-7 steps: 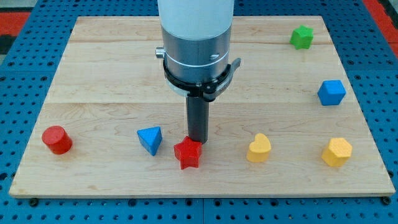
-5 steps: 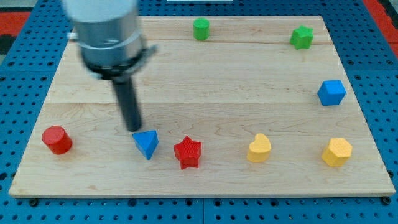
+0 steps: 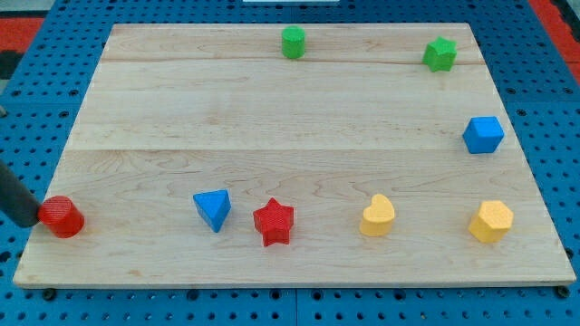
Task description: Slide red circle towards bottom center
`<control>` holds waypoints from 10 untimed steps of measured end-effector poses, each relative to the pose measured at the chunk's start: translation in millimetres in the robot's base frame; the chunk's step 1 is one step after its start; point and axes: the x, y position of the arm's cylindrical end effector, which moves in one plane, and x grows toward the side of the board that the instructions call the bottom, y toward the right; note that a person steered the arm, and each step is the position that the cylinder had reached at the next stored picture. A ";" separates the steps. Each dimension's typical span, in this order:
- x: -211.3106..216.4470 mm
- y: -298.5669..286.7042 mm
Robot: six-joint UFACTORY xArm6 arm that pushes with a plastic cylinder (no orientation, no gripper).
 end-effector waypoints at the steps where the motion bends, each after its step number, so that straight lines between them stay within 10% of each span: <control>1: -7.2 11.6; 3: -6.8 86.1; 5: 15.3 13.2; 8: 1.8 161.2; 10: 17.9 76.3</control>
